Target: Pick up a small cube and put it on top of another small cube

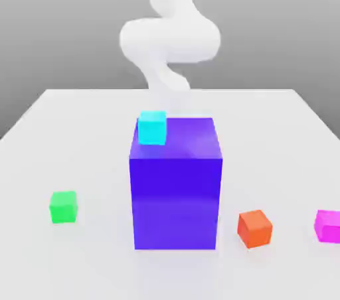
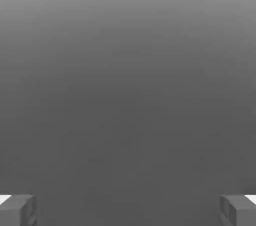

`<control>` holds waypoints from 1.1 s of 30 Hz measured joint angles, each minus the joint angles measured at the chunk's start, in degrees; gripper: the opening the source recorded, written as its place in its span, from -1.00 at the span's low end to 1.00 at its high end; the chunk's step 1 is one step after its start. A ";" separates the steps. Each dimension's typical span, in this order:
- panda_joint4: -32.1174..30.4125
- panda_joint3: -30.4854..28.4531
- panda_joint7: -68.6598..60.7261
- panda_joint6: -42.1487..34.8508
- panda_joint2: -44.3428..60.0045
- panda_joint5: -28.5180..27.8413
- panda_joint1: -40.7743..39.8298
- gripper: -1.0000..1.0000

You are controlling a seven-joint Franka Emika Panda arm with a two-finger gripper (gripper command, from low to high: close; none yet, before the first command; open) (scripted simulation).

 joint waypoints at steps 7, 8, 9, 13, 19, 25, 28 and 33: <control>-2.41 3.51 -9.20 6.00 14.85 -0.29 7.30 0.00; -2.74 4.10 -10.46 6.84 16.91 -0.36 8.24 0.00; -3.08 4.70 -11.70 7.68 18.98 -0.46 9.19 0.00; -4.42 7.41 -16.49 11.04 27.26 -1.10 12.66 0.00; -6.42 11.66 -22.54 16.02 39.82 -3.65 18.86 0.00; -8.35 14.04 -26.96 20.84 52.64 -8.47 23.97 0.00; -7.98 12.79 -26.24 24.51 59.00 -11.83 26.54 0.00; -6.44 9.08 -23.59 29.93 66.26 -15.64 29.68 -1.00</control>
